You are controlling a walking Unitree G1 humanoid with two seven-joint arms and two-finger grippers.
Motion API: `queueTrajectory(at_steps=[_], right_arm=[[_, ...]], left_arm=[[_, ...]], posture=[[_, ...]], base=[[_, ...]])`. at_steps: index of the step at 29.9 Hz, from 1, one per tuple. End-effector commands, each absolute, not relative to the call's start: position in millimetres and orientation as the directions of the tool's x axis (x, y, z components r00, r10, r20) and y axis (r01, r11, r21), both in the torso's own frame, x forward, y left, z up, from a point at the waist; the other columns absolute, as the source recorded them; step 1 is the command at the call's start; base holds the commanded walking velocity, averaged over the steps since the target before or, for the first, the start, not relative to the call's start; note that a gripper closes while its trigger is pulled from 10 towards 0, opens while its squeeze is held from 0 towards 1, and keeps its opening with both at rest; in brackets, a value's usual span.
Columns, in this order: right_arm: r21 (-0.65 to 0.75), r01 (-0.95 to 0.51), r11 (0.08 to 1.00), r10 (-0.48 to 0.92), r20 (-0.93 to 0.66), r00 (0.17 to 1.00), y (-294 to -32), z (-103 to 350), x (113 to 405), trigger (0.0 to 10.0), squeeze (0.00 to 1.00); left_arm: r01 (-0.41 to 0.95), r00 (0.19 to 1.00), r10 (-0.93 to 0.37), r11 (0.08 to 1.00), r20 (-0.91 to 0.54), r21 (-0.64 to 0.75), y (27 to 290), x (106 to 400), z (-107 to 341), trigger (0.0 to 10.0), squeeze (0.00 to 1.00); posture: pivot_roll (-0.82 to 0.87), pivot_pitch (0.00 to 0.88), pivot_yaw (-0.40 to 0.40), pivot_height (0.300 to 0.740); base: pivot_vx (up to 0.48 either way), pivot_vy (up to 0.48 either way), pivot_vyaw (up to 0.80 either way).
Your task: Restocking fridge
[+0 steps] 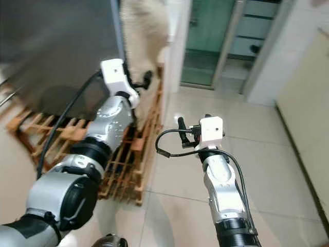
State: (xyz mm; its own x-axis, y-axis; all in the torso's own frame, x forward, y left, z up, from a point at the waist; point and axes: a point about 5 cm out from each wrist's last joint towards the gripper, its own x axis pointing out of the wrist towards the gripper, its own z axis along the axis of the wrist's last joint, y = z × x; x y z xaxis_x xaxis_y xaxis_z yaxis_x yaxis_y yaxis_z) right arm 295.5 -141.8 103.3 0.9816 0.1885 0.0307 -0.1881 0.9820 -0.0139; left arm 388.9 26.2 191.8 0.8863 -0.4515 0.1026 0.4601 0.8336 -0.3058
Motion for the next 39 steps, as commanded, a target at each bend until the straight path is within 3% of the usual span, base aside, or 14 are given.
queueTrajectory(at_steps=[1, 2, 3, 6, 9, 12, 15, 16, 19, 24, 27, 29, 33, 39], right_arm=[[-0.023, -0.17, 0.985, 0.171, 0.027, 0.985, -148, 102, 292, 10.0, 0.0], [-0.021, -0.168, 0.986, 0.169, 0.023, 0.985, -148, 101, 290, 10.0, 0.0], [-0.021, -0.168, 0.986, 0.169, 0.023, 0.985, -148, 101, 290, 10.0, 0.0], [-0.014, -0.159, 0.987, 0.159, 0.011, 0.987, -147, 97, 284, 10.0, 0.0], [-0.011, -0.156, 0.988, 0.156, 0.007, 0.988, -147, 95, 281, 10.0, 0.0], [-0.011, -0.155, 0.988, 0.155, 0.01, 0.988, -147, 97, 279, 10.0, 0.0], [-0.014, -0.144, 0.99, 0.144, 0.014, 0.99, -151, 98, 280, 10.0, 0.0], [-0.014, -0.144, 0.99, 0.144, 0.014, 0.99, -151, 98, 280, 10.0, 0.0], [-0.021, -0.127, 0.992, 0.128, 0.024, 0.992, -157, 101, 283, 10.0, 0.0], [-0.026, -0.101, 0.995, 0.102, 0.042, 0.994, -166, 107, 293, 10.0, 0.0], [-0.014, -0.103, 0.995, 0.103, 0.026, 0.994, -168, 105, 296, 10.0, 0.0], [0.039, -0.101, 0.994, 0.101, 0.0, 0.995, -167, 101, 301, 10.0, 0.0], [0.079, -0.133, 0.988, 0.135, -0.013, 0.991, -155, 101, 313, 10.0, 0.0], [0.095, -0.131, 0.987, 0.132, -0.002, 0.991, -155, 104, 320, 10.0, 0.0]], left_arm=[[0.712, 0.701, -0.665, 0.639, 0.256, -0.29, -52, 363, 232, 10.0, 0.0], [0.756, 0.654, -0.698, 0.579, 0.293, -0.306, -63, 356, 237, 10.0, 0.0], [0.756, 0.654, -0.698, 0.579, 0.293, -0.306, -63, 356, 237, 10.0, 0.0], [0.876, 0.474, -0.781, 0.374, 0.407, -0.303, -90, 333, 250, 10.0, 0.0], [0.906, 0.417, -0.81, 0.338, 0.412, -0.253, -95, 326, 248, 10.0, 0.0], [0.868, 0.496, -0.784, 0.433, 0.373, -0.244, -73, 341, 238, 10.0, 0.0], [0.798, 0.602, -0.725, 0.566, 0.335, -0.209, -27, 361, 224, 10.0, 0.0], [0.798, 0.602, -0.725, 0.566, 0.335, -0.209, -27, 361, 224, 10.0, 0.0], [0.683, 0.715, -0.635, 0.724, 0.292, -0.1, 36, 370, 207, 10.0, 0.0], [0.459, 0.856, -0.411, 0.883, 0.314, -0.099, 141, 346, 196, 10.0, 0.0], [0.376, 0.888, -0.338, 0.924, 0.313, -0.068, 166, 331, 192, 10.0, 0.0], [0.2, 0.949, -0.175, 0.977, 0.263, -0.072, 198, 314, 177, 10.0, 0.0], [-0.029, 0.985, 0.043, 0.996, 0.167, -0.08, 208, 300, 157, 10.0, 0.0], [-0.149, 0.989, 0.149, 0.988, 0.004, -0.028, 195, 301, 142, 10.0, 0.0]], posture=[[-0.14, 0.0, 0.013, 0.74], [-0.15, 0.0, 0.02, 0.74], [-0.15, 0.0, 0.02, 0.74], [-0.15, 0.0, 0.023, 0.74], [-0.17, 0.0, 0.022, 0.74], [-0.17, 0.0, 0.014, 0.74], [-0.16, 0.0, 0.014, 0.74], [-0.16, 0.0, 0.014, 0.74], [-0.14, 0.0, 0.014, 0.74], [-0.07, 0.0, -0.002, 0.74], [-0.03, 0.0, -0.02, 0.74], [0.02, 0.0, -0.037, 0.74], [0.06, 0.0, -0.05, 0.74], [0.03, 0.0, -0.038, 0.74]], base=[[0.0, 0.0, 0.0], [0.0, 0.0, 0.0], [0.0, 0.0, 0.0], [0.0, 0.0, 0.0], [0.0, 0.0, 0.0], [0.0, 0.0, 0.0], [0.0, 0.0, 0.0], [0.0, 0.0, 0.0], [0.0, 0.0, 0.0], [0.0, 0.0, 0.0], [0.0, 0.0, 0.0], [0.0, -0.24, 0.67], [0.0, -0.47, 0.65], [0.0, -0.467, 0.59]])
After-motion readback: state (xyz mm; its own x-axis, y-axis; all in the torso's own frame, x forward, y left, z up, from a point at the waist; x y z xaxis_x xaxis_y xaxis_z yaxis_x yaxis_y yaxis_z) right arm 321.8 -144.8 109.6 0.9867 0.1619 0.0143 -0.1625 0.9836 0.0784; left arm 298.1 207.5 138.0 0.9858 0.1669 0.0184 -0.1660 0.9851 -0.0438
